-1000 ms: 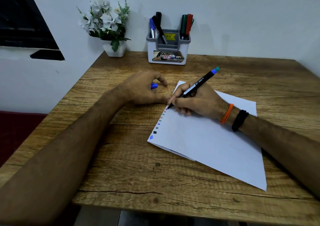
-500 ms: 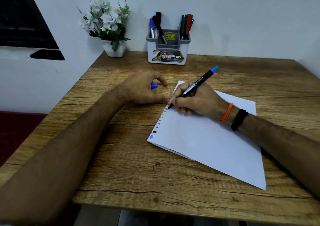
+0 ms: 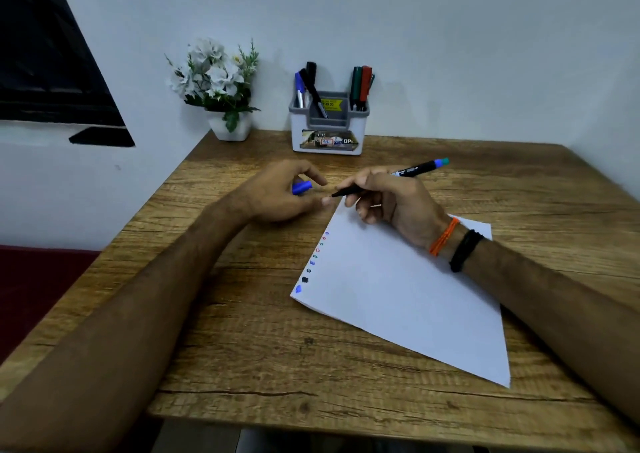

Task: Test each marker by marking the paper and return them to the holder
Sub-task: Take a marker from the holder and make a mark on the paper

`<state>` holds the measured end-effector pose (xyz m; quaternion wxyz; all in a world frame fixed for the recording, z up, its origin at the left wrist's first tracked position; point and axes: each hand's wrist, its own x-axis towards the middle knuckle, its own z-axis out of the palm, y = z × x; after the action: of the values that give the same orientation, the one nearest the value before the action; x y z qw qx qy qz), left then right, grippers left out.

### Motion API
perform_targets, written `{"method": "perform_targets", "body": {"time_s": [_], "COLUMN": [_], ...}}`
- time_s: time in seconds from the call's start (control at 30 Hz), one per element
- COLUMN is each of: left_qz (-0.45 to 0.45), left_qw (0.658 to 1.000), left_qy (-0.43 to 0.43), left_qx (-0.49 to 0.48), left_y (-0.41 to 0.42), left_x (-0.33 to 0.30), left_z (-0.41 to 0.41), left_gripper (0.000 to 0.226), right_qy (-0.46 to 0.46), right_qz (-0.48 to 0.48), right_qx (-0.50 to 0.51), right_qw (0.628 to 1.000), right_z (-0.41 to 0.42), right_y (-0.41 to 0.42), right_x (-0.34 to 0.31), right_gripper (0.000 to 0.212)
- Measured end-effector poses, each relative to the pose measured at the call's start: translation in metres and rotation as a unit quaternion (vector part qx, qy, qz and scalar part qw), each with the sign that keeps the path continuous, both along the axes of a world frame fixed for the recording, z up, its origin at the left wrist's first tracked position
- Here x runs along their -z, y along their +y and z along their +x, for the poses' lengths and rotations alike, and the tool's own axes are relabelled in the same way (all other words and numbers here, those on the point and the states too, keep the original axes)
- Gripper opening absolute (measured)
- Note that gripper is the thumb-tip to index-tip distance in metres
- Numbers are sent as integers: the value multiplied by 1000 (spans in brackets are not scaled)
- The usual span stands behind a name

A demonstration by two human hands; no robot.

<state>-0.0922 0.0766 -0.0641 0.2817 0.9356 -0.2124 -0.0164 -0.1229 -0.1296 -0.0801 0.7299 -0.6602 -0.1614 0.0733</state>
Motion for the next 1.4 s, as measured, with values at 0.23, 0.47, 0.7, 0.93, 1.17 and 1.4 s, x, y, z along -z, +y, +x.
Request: {"method": "perform_targets", "body": {"time_s": [0.23,0.47,0.7,0.93,1.17,1.4], "left_qz": [-185,-255,-266,-298,-310,-323], "left_qw": [981,964,960,950,948,941], "left_qy": [49,37,39,42,24,61], "left_qx": [29,68,77,89,73,78], "left_y": [0,-3,-5,-9,-4,-10], "left_x": [-1,0,2,1,-2,1], "left_z": [0,3,5,2,2,-1], "left_gripper": [14,9,11,16,24,24], "right_qy": [-38,-64,-24,-21,-150,-253], "right_qz": [-19,-18,-7,-14,-78,-148], "right_qx": [71,112,52,55,91,113], "right_qw": [997,991,998,998,981,949], "right_z": [1,0,2,2,4,6], "right_y": [-10,-15,-19,-14,-20,-16], "right_x": [-11,-14,-11,-9,-4,1], "right_gripper": [15,10,34,9,14,9]}}
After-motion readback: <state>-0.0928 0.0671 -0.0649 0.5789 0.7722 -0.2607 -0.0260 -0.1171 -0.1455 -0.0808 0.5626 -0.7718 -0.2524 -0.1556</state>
